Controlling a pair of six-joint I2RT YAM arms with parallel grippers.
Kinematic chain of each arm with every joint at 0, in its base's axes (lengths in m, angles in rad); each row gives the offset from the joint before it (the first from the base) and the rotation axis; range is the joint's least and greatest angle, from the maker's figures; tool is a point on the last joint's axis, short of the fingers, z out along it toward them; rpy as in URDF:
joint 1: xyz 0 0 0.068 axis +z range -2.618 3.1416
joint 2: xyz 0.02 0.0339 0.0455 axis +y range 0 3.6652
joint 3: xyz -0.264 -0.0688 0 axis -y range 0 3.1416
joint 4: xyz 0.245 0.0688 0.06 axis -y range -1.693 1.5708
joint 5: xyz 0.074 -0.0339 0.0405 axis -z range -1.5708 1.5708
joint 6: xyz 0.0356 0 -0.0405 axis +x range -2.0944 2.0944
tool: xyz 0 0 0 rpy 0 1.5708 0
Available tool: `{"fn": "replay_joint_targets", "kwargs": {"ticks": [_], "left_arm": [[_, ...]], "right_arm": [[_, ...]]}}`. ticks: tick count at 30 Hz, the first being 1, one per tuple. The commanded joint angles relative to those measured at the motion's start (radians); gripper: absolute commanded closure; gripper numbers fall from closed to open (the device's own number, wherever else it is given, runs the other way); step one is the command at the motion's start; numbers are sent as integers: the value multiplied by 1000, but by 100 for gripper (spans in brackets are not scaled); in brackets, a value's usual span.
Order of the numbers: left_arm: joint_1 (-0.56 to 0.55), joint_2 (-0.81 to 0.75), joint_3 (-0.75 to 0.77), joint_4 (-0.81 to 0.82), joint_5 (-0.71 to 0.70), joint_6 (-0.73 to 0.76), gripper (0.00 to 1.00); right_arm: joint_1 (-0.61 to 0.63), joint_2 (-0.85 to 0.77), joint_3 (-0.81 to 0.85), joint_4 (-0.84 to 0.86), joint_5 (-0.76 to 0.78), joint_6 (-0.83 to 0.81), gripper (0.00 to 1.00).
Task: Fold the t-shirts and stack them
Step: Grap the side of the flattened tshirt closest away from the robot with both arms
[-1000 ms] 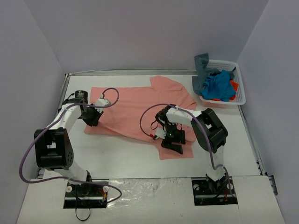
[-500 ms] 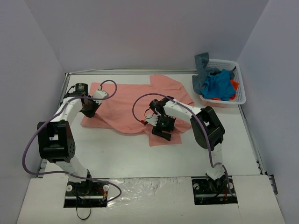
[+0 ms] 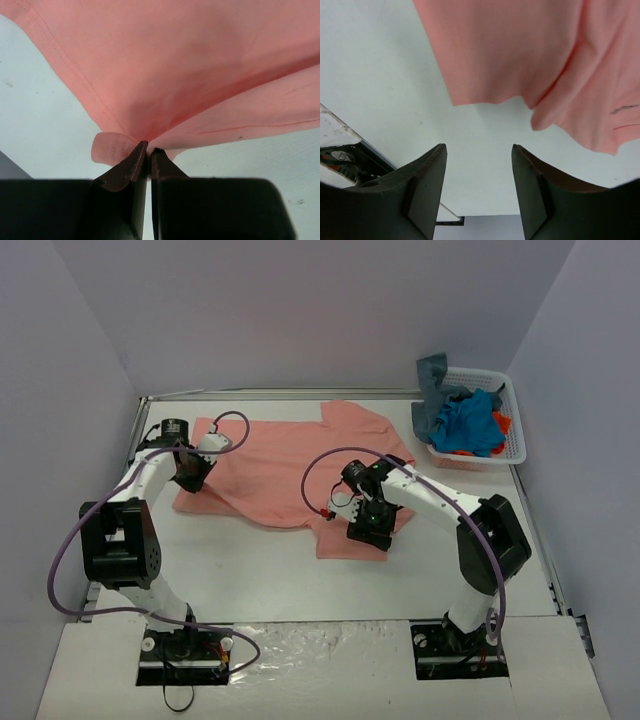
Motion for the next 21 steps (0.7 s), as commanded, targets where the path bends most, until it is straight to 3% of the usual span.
{"fn": "replay_joint_targets", "kwargs": {"ticks": [1, 21], "left_arm": [[-5, -30, 8, 5, -12, -14, 98], [-9, -36, -12, 5, -1, -11, 98]], "right_arm": [[12, 8, -57, -80, -25, -21, 50], [80, 149, -149, 84, -2, 29, 45]]}}
